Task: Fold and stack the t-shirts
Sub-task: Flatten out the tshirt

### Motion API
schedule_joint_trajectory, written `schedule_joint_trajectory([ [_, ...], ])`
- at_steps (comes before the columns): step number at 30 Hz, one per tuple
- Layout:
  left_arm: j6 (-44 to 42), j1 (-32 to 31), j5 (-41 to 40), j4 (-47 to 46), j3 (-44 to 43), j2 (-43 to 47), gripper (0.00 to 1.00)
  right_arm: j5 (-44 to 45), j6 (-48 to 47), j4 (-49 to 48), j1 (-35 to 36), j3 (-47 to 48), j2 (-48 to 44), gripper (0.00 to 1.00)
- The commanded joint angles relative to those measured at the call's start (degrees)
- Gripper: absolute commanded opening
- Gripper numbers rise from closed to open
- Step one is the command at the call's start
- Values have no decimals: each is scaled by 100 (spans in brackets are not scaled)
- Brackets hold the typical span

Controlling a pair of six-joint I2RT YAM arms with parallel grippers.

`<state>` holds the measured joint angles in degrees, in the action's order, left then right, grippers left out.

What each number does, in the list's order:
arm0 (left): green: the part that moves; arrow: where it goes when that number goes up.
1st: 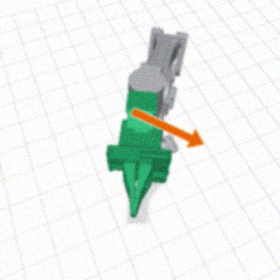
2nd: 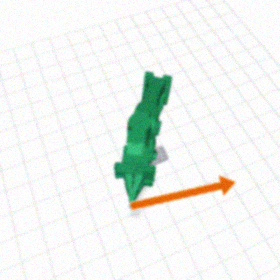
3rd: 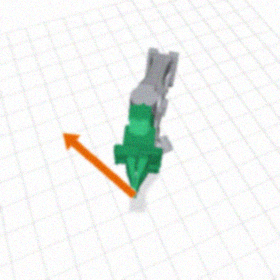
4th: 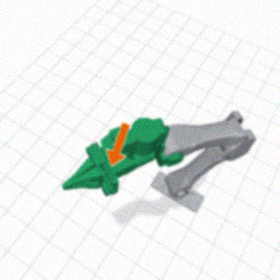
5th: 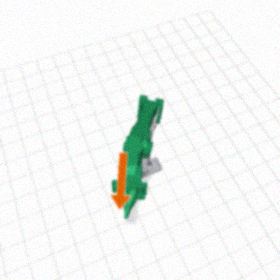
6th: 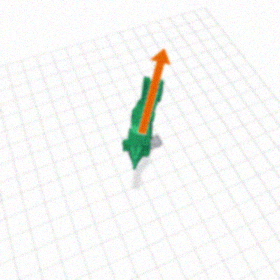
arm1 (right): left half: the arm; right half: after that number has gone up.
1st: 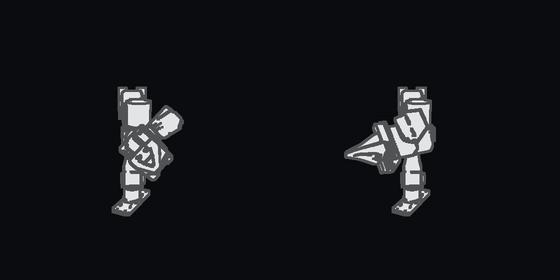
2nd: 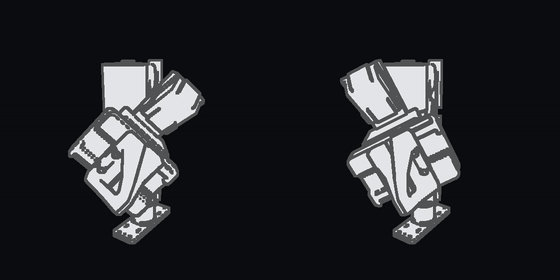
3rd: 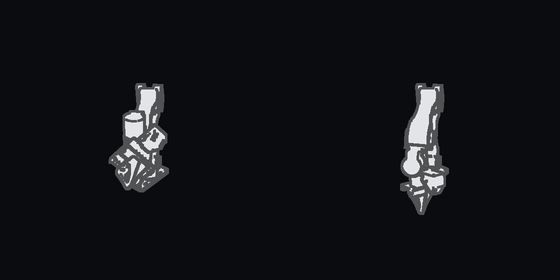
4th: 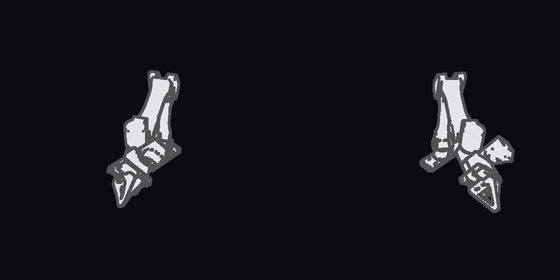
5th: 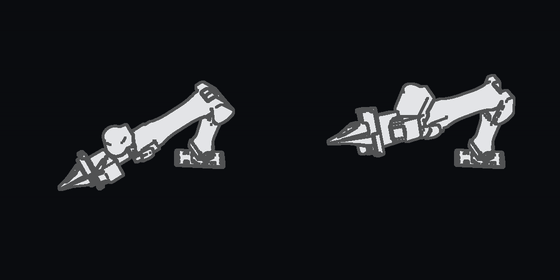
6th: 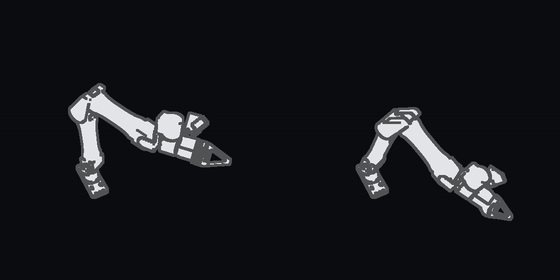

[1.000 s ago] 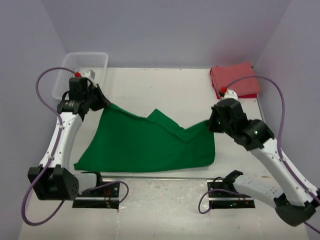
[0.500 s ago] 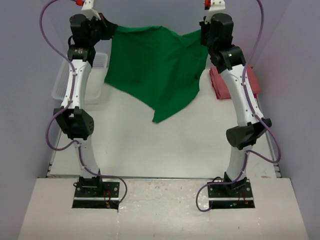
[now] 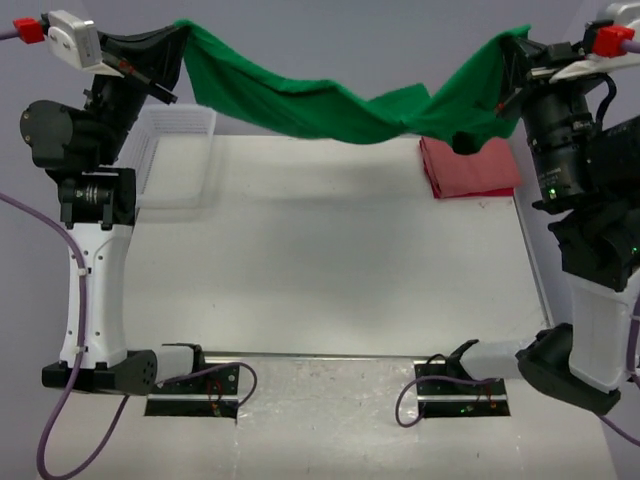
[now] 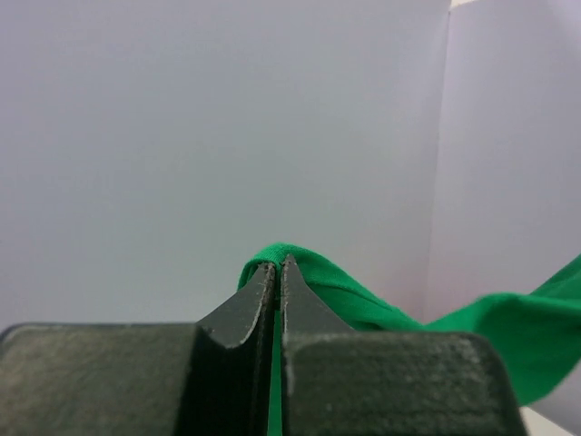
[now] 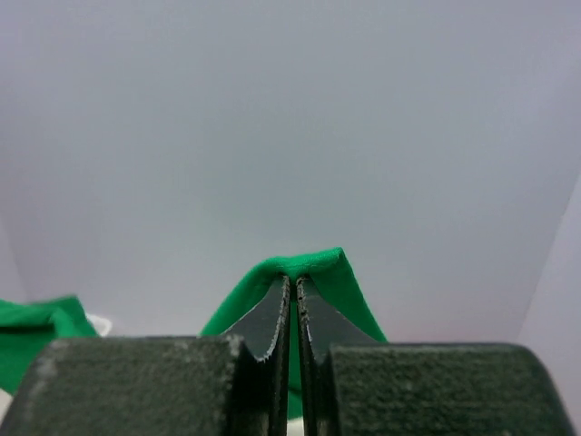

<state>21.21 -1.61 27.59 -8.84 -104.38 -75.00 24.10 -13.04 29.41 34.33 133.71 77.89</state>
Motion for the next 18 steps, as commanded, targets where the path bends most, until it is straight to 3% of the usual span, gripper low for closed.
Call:
schedule_joint_trajectory([
  [1,217,-41,203,399,654,369,0,656,-182,513,451,-344,-323,0],
  [5,-108,-50,-17,690,1068,1197,0,1018,-383,40,1260,-1442,-1257,0],
  [8,-381,-50,-323,875,990,1155,0,1114,-497,21,1278,-1287,-1206,0],
  [12,-592,-50,-500,1034,744,218,0,966,-1042,-900,1104,-1331,-750,0],
  [14,-679,-42,-596,615,639,-205,0,711,-1174,-928,814,-708,-13,0],
  [16,-724,-15,-693,463,314,-882,0,431,-1044,-928,243,-68,741,0],
  [18,-672,11,-993,68,-142,-1629,0,-26,-964,-1488,-300,-20,1069,0],
])
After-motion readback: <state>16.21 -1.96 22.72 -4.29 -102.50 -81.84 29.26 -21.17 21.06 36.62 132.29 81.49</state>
